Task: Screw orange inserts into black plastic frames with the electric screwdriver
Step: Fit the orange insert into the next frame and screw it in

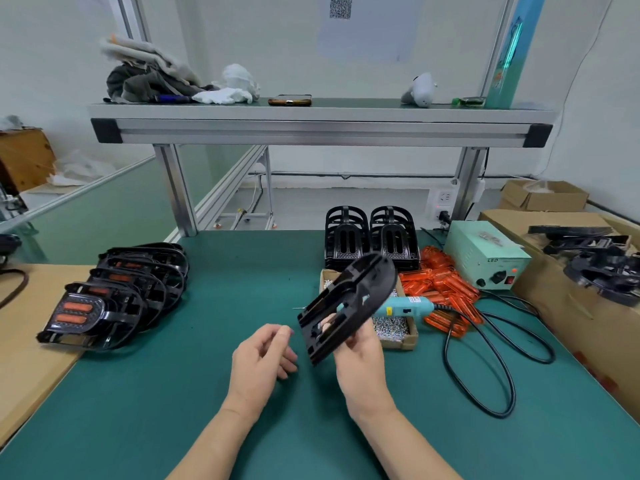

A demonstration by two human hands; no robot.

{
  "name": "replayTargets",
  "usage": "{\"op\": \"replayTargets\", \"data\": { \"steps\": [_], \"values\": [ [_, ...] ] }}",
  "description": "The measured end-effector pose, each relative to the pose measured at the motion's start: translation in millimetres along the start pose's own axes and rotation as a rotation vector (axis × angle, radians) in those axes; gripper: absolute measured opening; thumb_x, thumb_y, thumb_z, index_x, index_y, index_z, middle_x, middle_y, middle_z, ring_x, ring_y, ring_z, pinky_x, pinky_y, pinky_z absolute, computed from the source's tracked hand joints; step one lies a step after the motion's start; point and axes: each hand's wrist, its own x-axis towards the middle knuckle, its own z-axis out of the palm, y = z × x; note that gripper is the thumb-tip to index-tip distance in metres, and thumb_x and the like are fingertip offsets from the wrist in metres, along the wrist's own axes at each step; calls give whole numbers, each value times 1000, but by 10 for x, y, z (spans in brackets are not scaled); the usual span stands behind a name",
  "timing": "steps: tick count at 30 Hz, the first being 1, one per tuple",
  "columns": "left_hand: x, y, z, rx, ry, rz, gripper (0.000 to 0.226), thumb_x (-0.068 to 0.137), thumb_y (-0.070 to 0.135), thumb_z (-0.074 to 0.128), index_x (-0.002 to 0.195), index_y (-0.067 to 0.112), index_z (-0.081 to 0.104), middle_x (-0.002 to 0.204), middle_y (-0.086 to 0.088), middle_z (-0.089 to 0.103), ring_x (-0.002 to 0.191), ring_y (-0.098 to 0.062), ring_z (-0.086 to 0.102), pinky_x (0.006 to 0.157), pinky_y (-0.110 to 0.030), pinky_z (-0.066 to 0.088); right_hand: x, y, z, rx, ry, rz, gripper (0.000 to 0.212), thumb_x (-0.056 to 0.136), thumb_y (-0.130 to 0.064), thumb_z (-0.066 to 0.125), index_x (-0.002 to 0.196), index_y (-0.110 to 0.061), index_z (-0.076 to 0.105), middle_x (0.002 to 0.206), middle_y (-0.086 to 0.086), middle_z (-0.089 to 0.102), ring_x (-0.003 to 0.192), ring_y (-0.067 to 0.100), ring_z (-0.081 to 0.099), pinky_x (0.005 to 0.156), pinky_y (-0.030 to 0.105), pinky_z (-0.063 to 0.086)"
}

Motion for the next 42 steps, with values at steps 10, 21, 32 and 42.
{"op": "replayTargets", "data": {
  "steps": [10,21,32,42],
  "values": [
    [1,18,-29,-127,-54,-43,39,77,50,70,87,12,73,69,-23,65,57,-26,58,53,-32,49,-133,79,23,144,-93,106,11,86,16,65,90,6,69,87,21,72,81,30,71,73,35,59],
    [125,-139,-123,-107,-8,-117,10,93,6,65,84,5,62,67,-11,46,58,-14,57,56,-21,46,-172,-66,19,-4,-187,151,54,96,16,53,85,-30,80,87,-3,77,81,9,71,71,21,56],
    [141,-192,-212,-180,-30,-121,11,99,6,53,89,8,52,83,-13,51,62,-17,59,71,-39,44,-85,-84,-334,-26,313,215,24,108,-11,37,108,-16,61,82,5,75,64,17,72,50,24,52],
    [96,-122,-198,-70,-89,-37,43,91,2,56,112,37,69,64,-16,45,57,-25,55,57,-22,47,-102,-45,-387,-293,282,159,27,101,-16,58,99,-35,78,104,-25,73,104,-8,63,98,24,46]
  ]
}}
